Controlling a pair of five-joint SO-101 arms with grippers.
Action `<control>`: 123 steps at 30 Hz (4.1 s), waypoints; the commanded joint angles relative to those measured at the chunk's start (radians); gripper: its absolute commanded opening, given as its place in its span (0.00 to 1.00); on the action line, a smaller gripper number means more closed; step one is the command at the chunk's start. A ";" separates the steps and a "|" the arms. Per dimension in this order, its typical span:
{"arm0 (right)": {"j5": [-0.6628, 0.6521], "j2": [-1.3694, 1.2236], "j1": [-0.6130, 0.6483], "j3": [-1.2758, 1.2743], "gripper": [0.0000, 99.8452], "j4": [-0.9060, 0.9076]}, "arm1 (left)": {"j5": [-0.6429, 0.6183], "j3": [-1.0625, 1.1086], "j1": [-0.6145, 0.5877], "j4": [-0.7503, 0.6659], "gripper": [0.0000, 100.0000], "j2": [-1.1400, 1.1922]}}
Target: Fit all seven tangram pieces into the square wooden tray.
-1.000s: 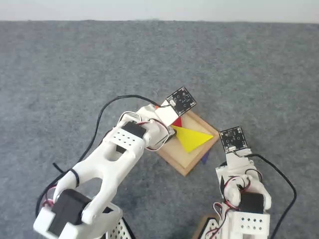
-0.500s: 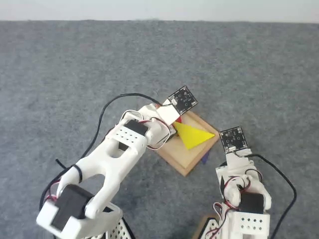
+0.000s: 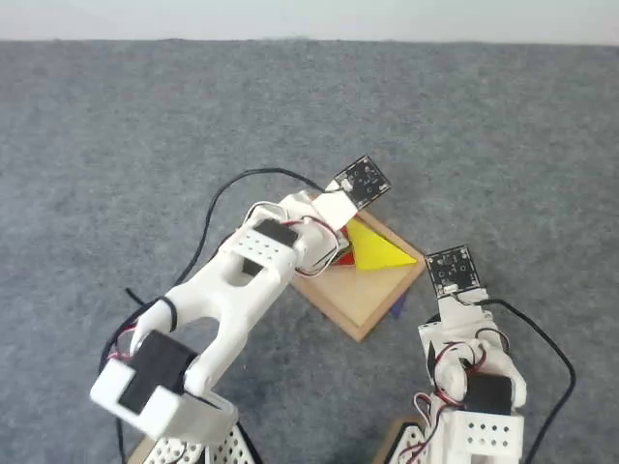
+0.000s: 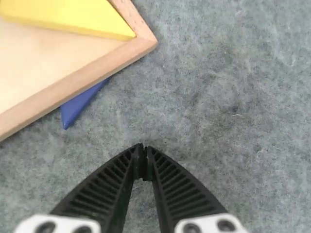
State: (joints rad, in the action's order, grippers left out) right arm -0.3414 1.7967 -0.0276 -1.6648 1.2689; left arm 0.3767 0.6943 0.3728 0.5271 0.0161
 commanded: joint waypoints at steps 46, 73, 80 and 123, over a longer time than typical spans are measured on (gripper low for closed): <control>0.002 0.019 0.005 -0.018 0.01 0.013 | -0.227 -0.053 -0.017 0.316 0.21 0.003; 0.002 0.019 0.005 -0.018 0.01 0.013 | -0.537 -0.170 -0.178 0.212 0.23 0.057; 0.002 0.019 0.005 -0.018 0.01 0.013 | -0.456 -0.291 -0.184 0.275 0.26 0.173; 0.002 0.019 0.005 -0.018 0.01 0.013 | -0.233 -0.555 -0.359 0.400 0.22 0.362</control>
State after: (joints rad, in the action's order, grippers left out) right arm -0.3414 1.7967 -0.0276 -1.6648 1.2689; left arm 0.1527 0.2432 0.0307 0.8876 0.3491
